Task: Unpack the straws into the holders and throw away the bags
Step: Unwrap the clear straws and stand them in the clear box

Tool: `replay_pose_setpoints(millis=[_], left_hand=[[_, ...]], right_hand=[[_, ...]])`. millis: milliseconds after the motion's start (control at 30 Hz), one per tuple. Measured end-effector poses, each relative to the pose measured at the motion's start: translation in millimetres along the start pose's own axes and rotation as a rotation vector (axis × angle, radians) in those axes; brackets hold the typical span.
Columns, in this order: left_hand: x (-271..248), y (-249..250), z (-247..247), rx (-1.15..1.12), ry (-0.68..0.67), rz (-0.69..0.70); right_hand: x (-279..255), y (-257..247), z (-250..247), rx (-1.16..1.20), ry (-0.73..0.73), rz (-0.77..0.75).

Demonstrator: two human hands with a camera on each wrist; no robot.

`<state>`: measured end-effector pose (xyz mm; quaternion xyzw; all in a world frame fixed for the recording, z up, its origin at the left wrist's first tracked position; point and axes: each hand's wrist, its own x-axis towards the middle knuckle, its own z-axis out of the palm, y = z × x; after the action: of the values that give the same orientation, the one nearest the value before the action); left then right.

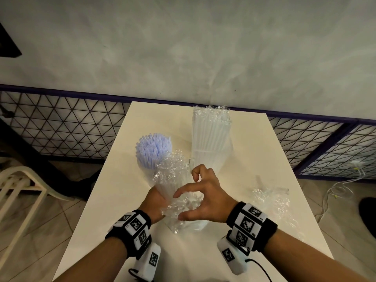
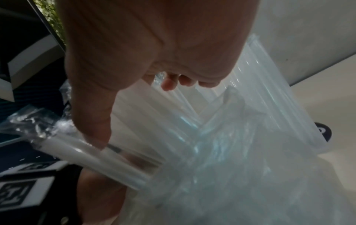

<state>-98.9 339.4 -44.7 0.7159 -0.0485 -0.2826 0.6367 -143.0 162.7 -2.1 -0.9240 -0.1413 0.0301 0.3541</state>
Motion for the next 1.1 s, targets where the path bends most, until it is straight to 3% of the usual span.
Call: replay_pose_setpoints(millis=[67, 100, 167, 300, 467, 667, 867, 1100], left_hand=[[1, 3, 1, -0.205, -0.018, -0.013], [2, 3, 2, -0.2, -0.035, -0.002], [3, 0, 2, -0.18, -0.086, 0.0], [2, -5, -1, -0.077, -0.022, 0.037], [5, -14, -6, 0.025, 0.038, 0.057], [-1, -5, -1, 0.123, 0.033, 0.143], [2, -11, -2, 0.076, 0.036, 0.142], [13, -23, -5, 0.009, 0.032, 0.096]], right_hand=[[-1, -1, 4, -0.042, -0.043, 0.023], [-1, -1, 6, -0.058, -0.062, 0.022], [-3, 1, 10, -0.065, -0.084, 0.011], [-3, 9, 8, 0.095, -0.029, -0.006], [-4, 15, -12, 0.31, 0.092, 0.184], [0, 13, -25, 0.613, 0.167, 0.251], [8, 1, -48, 0.726, 0.158, 0.158], [25, -9, -72, 0.84, 0.353, 0.116]])
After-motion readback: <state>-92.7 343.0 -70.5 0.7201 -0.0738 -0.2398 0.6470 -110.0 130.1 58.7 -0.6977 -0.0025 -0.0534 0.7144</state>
